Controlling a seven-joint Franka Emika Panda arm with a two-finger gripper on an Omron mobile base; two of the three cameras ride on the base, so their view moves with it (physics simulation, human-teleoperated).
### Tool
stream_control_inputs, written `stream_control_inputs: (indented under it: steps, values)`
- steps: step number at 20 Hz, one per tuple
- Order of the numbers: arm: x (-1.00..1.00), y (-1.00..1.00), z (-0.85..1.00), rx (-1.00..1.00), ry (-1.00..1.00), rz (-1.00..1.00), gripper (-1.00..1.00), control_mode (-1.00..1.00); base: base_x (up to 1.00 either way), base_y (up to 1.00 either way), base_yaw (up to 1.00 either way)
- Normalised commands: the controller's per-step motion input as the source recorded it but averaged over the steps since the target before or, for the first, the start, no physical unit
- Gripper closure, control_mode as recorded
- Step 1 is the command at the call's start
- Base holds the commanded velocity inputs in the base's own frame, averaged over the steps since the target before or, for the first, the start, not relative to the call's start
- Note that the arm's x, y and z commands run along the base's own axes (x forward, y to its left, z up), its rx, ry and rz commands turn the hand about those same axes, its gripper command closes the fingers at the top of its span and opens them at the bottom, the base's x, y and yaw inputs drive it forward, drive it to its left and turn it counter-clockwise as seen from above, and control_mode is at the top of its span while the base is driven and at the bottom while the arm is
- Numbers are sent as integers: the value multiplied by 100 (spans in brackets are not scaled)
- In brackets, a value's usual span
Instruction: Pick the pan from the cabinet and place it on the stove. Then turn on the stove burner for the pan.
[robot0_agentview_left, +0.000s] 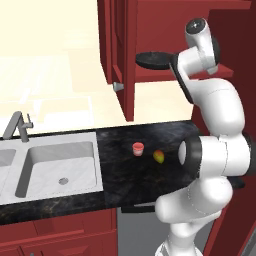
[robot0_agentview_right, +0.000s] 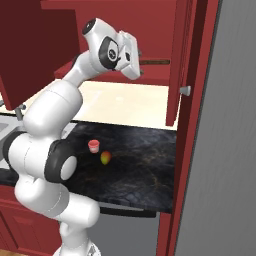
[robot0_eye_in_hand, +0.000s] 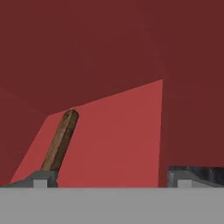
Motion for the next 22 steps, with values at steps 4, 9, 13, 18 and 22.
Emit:
stream_control_inputs:
  steps: [4,9,13,18,22]
  values:
    - [8,0,0,-6,0,-2,-100,-100,0,0,0]
    - [14,0,0,0,12,-3,-100,-100,0,0,0]
    - [19,0,0,0,15,-1,-100,-100,0,0,0]
    - [23,0,0,0,14,0,-100,-100,0,0,0]
    - [24,0,-4,0,7,0,-100,-100,0,0,0]
